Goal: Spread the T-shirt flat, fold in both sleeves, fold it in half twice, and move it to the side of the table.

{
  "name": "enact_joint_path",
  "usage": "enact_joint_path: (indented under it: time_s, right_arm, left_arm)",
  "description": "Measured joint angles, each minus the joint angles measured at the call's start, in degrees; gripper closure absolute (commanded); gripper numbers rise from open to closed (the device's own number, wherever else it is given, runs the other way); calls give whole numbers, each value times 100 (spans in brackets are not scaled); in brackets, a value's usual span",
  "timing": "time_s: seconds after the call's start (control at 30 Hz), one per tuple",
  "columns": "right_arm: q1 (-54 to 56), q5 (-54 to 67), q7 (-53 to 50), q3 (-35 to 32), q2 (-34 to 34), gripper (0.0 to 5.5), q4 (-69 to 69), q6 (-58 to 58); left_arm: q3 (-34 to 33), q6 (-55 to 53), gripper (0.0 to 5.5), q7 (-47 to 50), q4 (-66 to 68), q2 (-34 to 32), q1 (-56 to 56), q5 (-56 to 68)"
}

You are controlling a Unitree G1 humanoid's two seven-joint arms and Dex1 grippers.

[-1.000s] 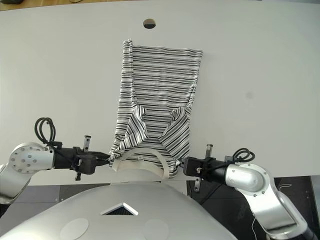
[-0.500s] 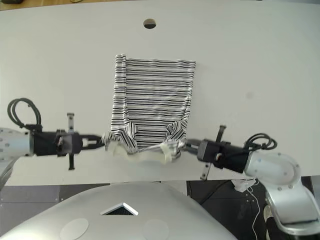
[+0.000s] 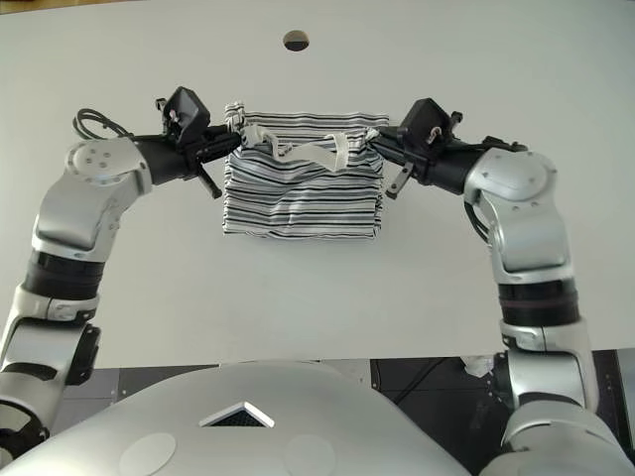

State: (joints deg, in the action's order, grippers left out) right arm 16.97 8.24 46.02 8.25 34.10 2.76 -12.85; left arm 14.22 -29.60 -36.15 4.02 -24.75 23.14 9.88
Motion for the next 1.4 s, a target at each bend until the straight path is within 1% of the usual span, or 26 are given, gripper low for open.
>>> enact_joint_path:
  time_s: [0.03,0.07,0.1,0.13,0.17,0.2,0.23,0.37,0.5,0.53,0.6,0.63,0.7,0.77,0.9,0.97,1.0,1.1,1.17,1.27,1.4]
  right_arm:
    - [177,-63,-52,43,-126,540,363,111]
    - [367,-159,-109,78,-249,508,770,245]
    - [545,-242,-173,103,-358,488,1174,378]
    - [732,-281,-263,103,-500,464,1588,509]
    - [952,-350,-405,86,-680,454,2047,638]
    - [1113,-378,-514,78,-799,429,2378,756]
    - [1314,-452,-651,69,-940,425,2772,901]
    - [1630,-815,-1065,143,-1208,425,3663,1324]
    - [1796,-1053,-1886,6,-1376,425,4383,1541]
    - [1865,-1102,-2075,-71,-1354,441,4474,1670]
    - [1910,-1190,-2093,-70,-1303,480,4462,1930]
    - [1886,-1250,-2009,-27,-1284,498,4390,2011]
    - [1776,-1404,-1731,191,-1248,540,4150,2196]
    - [1735,-1541,-1658,284,-1234,540,4122,2290]
    - [1720,-1707,-1613,384,-1191,540,4139,2371]
    - [1703,-1781,-1560,451,-1184,540,4128,2385]
    - [1689,-1935,-1566,559,-1169,540,4146,2391]
    - [1686,-2289,-1699,749,-1132,540,4364,2437]
    - [1733,-2558,-1858,895,-1110,540,4668,2537]
    - [1883,-2956,-2061,1162,-1049,540,4853,2656]
    - [1858,-3285,-2062,1408,-856,540,4762,2770]
  left_arm:
    - [4,44,538,88,254,127,143,-52]
    - [7,135,540,184,524,218,260,-174]
    - [10,268,507,270,789,294,361,-278]
    - [11,395,488,346,1040,374,441,-372]
    - [10,560,480,436,1328,481,522,-458]
    - [8,694,458,513,1552,570,587,-523]
    - [5,847,444,605,1843,666,685,-616]
    - [13,1324,444,920,2620,866,960,-982]
    - [-60,1628,444,1646,3429,1095,1142,-1324]
    - [-118,1737,441,1970,3618,1104,1215,-1455]
    - [-272,2118,441,2515,3709,1082,1283,-1632]
    - [-316,2253,462,2595,3575,1059,1271,-1655]
    - [-307,2687,502,2589,2701,1029,1106,-1707]
    - [-160,2876,536,2570,1847,1016,805,-1914]
    - [53,2844,538,2432,671,933,285,-2215]
    - [316,2709,538,2013,67,854,-33,-2254]
    - [573,2529,538,1646,-318,809,-320,-2247]
    - [1021,2030,538,944,-930,645,-840,-2216]
    - [1377,1665,538,448,-1072,471,-1199,-2215]
    - [1645,1326,538,-74,-1074,195,-1444,-2251]
    - [1675,1077,538,-490,-1157,-65,-1473,-2220]
